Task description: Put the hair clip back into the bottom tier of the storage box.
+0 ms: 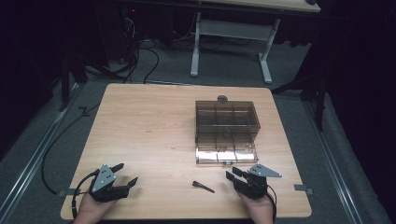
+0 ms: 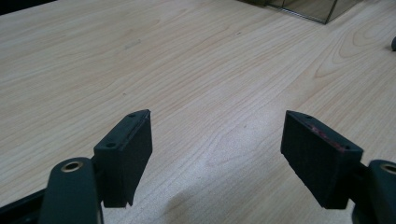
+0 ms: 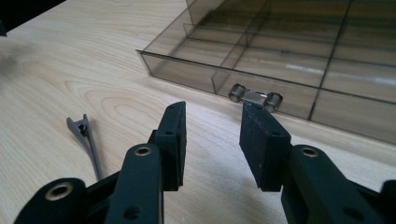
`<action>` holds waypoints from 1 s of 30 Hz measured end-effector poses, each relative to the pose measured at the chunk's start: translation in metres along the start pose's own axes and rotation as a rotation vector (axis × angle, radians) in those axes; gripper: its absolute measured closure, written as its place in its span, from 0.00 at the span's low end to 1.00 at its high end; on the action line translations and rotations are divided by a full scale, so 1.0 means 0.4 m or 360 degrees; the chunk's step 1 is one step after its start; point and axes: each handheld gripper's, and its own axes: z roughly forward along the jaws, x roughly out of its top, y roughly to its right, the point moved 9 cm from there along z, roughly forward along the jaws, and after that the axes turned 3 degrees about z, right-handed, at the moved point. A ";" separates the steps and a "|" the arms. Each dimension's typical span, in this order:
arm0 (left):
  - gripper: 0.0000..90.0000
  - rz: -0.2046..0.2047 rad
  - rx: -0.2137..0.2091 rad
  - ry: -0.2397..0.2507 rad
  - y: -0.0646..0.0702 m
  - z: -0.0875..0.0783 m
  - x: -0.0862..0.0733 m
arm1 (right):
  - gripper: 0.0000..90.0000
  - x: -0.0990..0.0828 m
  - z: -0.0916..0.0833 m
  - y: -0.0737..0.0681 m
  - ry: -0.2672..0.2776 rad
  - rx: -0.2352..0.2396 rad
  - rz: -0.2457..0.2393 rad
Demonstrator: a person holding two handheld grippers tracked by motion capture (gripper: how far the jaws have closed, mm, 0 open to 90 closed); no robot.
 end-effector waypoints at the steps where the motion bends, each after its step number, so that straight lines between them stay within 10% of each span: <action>1: 0.28 0.0002 0.0005 0.0002 0.000 0.000 0.000 | 0.67 0.000 0.001 0.001 -0.0003 0.0008 -0.0001; 30: 0.28 0.0018 -0.0005 -0.0001 0.003 0.002 0.001 | 0.67 -0.015 0.028 -0.071 -0.0176 0.0033 -0.0263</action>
